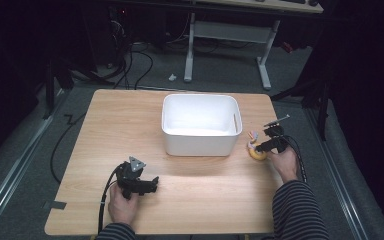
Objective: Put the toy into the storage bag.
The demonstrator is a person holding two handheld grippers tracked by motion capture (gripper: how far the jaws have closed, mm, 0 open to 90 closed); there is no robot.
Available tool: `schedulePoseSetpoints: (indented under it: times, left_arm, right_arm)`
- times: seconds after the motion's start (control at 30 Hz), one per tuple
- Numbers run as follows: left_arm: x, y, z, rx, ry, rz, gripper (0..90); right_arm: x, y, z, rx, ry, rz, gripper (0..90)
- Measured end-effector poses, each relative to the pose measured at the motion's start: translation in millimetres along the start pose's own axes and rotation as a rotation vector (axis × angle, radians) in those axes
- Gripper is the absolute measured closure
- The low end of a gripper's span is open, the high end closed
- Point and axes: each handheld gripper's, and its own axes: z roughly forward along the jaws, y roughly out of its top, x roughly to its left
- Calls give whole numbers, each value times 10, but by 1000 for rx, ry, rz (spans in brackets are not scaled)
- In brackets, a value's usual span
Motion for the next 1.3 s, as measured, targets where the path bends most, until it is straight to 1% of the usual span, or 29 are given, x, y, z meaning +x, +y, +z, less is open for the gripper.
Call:
schedulePoseSetpoints:
  times: [0.17,0.27,0.4,0.43,0.47,0.53,0.6,0.67,0.8,0.93,1.0,1.07,1.17,1.3]
  left_arm:
    - [0,0,0,0,0,0,18]
    - [0,0,0,0,0,0,18]
    - [0,0,0,0,0,0,18]
    - [0,0,-1,1,0,1,18]
    - [0,0,-1,1,0,1,18]
    - [0,0,-1,2,-1,1,18]
    - [-1,0,-1,1,0,1,17]
    - [-1,0,-1,1,0,1,18]
    - [-1,0,-1,2,0,1,17]
    - [-1,0,-1,1,0,1,17]
    - [-1,0,-1,1,0,1,18]
    - [-1,0,-1,1,0,1,17]
    - [-1,-1,-2,2,-1,1,17]
    - [-1,-1,-2,2,-1,2,18]
  right_arm:
    - [-13,-7,25,11,1,7,563]
    - [-7,-5,31,7,0,8,567]
    - [-2,-6,31,17,-9,-5,567]
    - [6,-17,81,43,-24,-20,582]
    - [2,-25,81,37,-29,-18,592]
    - [-3,-37,83,21,-24,-14,620]
    - [14,-36,83,19,-24,-10,643]
    - [20,-29,79,29,-29,-26,658]
    - [33,-20,80,31,-33,-17,664]
    - [13,-12,69,40,-20,-3,668]
    - [5,-11,41,42,-17,-4,672]
    - [1,-16,-8,32,-14,-6,675]
    - [-30,-50,-122,-1,2,0,676]
    - [-51,-88,-206,-9,-12,-3,677]
